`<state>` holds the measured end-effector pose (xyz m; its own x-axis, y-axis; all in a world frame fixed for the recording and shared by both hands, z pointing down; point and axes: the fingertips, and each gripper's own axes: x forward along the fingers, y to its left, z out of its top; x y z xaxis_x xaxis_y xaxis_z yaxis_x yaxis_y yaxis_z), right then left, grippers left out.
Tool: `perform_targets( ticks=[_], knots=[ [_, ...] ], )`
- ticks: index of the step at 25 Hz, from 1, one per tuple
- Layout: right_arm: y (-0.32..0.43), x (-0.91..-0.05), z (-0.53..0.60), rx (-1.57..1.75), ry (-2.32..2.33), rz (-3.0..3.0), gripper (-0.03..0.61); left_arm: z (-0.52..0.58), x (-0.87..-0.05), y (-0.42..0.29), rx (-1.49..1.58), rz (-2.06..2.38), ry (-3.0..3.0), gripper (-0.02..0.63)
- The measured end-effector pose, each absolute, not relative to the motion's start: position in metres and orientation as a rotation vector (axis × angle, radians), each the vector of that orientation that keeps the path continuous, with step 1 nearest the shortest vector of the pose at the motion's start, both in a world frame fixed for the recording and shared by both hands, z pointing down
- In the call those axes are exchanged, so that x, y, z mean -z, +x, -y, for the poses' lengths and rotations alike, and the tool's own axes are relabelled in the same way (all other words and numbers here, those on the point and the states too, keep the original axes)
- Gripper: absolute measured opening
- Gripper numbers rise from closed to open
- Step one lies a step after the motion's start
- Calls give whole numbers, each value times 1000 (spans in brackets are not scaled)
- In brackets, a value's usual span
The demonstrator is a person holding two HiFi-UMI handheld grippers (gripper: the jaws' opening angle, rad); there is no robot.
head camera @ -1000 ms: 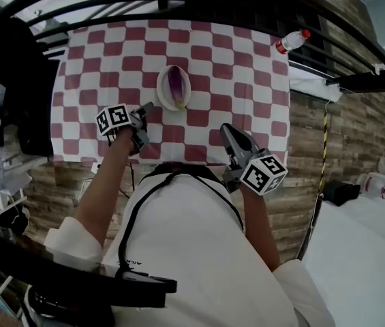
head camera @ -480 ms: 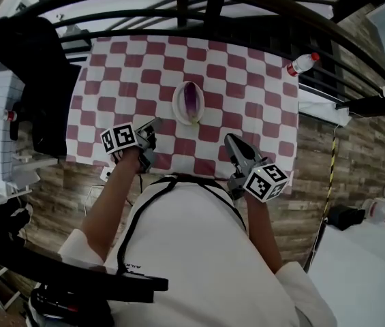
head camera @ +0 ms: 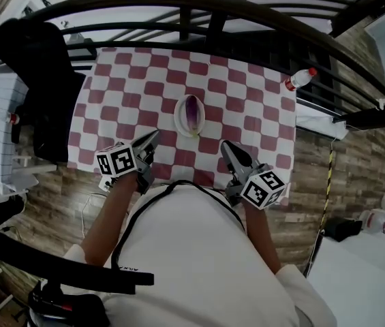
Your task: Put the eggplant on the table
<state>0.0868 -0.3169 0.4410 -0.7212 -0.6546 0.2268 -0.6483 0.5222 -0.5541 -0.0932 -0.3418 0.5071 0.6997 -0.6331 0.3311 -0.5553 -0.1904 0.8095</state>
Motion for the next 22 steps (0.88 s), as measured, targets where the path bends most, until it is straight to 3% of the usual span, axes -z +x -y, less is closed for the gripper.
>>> perform_targets(
  ticks=[10,22],
  knots=[
    [84,-434,313,927,-1197,-2747,8,323,-465,-69,42,860,2058,6],
    [83,-438,313,934,-1201,-2761,8,335,-471,-68,32,864,2038,6]
  ],
)
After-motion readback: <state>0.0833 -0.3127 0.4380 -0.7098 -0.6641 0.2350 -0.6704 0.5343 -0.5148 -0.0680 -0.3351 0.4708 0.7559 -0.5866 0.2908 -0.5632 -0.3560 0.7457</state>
